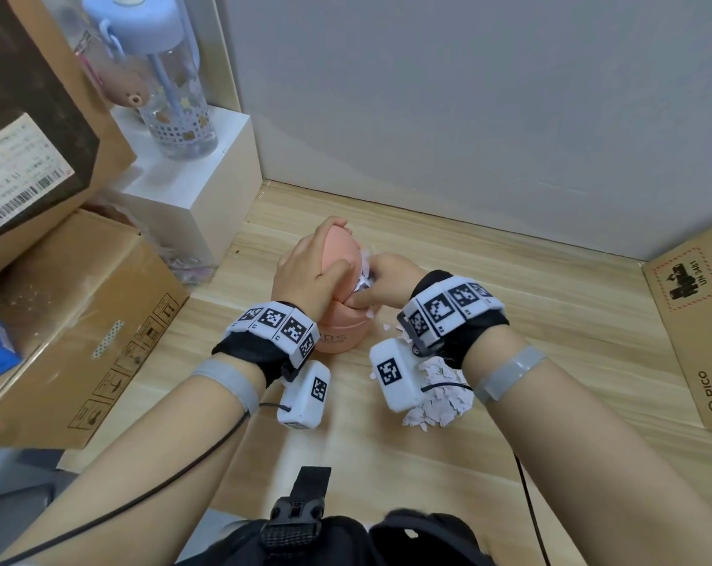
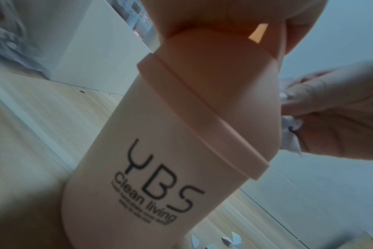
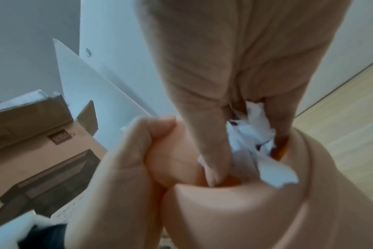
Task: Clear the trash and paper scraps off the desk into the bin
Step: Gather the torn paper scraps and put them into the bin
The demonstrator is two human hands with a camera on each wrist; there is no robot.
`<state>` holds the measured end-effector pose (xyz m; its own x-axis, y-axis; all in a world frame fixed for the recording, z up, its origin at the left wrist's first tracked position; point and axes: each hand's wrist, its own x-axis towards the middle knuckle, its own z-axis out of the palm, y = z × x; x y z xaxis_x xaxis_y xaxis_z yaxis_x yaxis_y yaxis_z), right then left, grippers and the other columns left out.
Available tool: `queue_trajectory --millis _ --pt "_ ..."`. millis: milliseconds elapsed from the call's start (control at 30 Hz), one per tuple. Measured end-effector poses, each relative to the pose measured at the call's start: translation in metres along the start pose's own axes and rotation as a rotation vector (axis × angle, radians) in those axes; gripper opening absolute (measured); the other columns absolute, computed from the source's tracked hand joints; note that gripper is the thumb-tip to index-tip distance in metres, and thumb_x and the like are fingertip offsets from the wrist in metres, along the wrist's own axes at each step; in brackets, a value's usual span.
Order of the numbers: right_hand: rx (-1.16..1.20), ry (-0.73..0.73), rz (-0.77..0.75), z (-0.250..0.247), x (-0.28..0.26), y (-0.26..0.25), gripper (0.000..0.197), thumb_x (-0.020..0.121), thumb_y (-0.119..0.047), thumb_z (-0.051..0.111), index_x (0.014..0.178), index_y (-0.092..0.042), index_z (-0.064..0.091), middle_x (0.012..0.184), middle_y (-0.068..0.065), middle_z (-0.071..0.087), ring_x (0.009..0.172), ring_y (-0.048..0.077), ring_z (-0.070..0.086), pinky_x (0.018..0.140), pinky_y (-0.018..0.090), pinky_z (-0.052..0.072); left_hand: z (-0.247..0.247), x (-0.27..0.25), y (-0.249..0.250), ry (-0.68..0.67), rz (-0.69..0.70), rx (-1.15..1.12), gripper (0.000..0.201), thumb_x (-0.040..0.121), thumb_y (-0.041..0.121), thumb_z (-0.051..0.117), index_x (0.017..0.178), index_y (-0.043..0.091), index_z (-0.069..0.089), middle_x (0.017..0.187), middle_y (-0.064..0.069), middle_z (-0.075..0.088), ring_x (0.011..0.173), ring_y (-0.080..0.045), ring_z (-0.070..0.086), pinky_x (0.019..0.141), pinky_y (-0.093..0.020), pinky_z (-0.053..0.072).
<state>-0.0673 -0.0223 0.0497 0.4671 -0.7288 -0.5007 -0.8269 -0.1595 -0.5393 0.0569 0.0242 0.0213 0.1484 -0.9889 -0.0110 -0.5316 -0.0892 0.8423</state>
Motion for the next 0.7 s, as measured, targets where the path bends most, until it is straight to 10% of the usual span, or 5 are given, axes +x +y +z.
queue_trajectory --millis 200,367,500,633,700 --pt "0.055 0.138 -0.062 -0.007 -0.008 0.012 0.052 0.067 -0.016 0.077 0.116 -0.02 0.06 0.122 0.001 0.061 0.113 0.018 0.053 0.088 0.023 0.037 0.0 -0.002 0.003 0.01 0.01 0.007 0.057 0.071 0.032 0.039 0.128 0.033 0.041 0.115 0.018 0.049 0.114 -0.019 0.047 0.101 -0.043 0.033" --pt "0.07 0.233 -0.105 -0.011 -0.016 0.021 0.056 0.066 -0.014 0.078 0.117 -0.022 0.059 0.125 0.002 0.058 0.119 0.018 0.049 0.096 0.027 0.036 -0.001 -0.002 0.004 0.008 0.005 -0.002 0.056 0.071 0.031 0.039 0.127 0.033 0.041 0.112 0.019 0.046 0.108 -0.014 0.045 0.101 -0.044 0.034" --pt "0.078 0.268 -0.189 -0.013 -0.024 0.022 0.04 0.066 -0.01 0.077 0.103 -0.018 0.065 0.092 -0.004 0.05 0.088 0.015 0.049 0.078 0.023 0.035 0.0 -0.001 0.002 0.008 0.021 0.01 0.059 0.069 0.038 0.038 0.127 0.033 0.04 0.123 0.011 0.055 0.117 -0.021 0.047 0.102 -0.044 0.033" --pt "0.273 0.255 -0.228 -0.01 -0.025 0.029 0.043 0.067 0.001 0.072 0.095 -0.019 0.046 0.1 -0.006 0.05 0.08 0.012 0.055 0.053 0.007 0.042 0.001 0.001 0.0 0.002 0.03 -0.001 0.063 0.063 0.046 0.034 0.126 0.034 0.04 0.125 0.01 0.057 0.115 -0.019 0.049 0.1 -0.044 0.035" --pt "0.329 0.245 -0.233 -0.007 -0.027 0.03 0.046 0.07 -0.001 0.071 0.097 -0.02 0.039 0.107 -0.004 0.05 0.086 0.014 0.059 0.06 0.01 0.047 0.001 0.001 0.001 0.002 0.026 0.004 0.059 0.067 0.041 0.037 0.126 0.034 0.04 0.125 0.009 0.057 0.115 -0.019 0.049 0.1 -0.045 0.035"
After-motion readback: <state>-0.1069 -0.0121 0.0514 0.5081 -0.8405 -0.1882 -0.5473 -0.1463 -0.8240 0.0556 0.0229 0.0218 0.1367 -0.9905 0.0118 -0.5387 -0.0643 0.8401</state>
